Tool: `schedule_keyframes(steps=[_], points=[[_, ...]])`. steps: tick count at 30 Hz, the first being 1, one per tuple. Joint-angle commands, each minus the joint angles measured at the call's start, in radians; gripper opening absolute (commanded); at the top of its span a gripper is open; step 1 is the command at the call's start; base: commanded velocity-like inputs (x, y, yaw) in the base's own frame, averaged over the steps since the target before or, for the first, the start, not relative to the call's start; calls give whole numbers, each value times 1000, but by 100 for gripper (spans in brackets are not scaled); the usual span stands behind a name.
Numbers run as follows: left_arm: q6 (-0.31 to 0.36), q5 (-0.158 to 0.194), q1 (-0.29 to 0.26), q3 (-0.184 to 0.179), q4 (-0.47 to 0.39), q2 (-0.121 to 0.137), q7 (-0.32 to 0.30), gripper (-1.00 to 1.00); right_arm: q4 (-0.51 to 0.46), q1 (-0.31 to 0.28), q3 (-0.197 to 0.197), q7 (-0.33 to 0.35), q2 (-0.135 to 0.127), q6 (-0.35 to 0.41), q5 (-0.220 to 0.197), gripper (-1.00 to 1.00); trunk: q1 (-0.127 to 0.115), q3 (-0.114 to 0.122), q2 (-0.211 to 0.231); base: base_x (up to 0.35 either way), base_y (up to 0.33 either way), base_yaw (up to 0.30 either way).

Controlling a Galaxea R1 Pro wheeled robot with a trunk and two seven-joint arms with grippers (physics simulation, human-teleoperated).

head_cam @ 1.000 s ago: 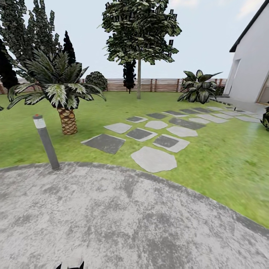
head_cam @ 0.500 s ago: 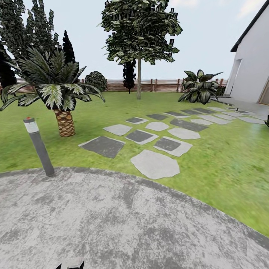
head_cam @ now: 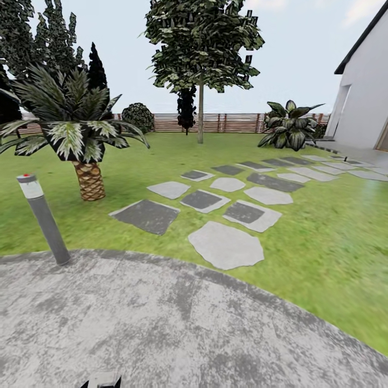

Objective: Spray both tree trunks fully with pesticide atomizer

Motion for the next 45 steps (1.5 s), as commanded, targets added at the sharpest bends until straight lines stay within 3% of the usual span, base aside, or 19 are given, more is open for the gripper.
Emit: schedule_keyframes(steps=[1, 45], points=[[0, 0, 0, 0, 0, 0, 0, 100, 0, 0, 0, 0, 0, 0, 0, 100, 0, 0, 0, 340, 0, 0], [0, 0, 0, 0, 0, 0, 2, 100, 1, 0, -2, 0, -3, 0, 0, 100, 0, 0, 0, 340, 0, -27]])
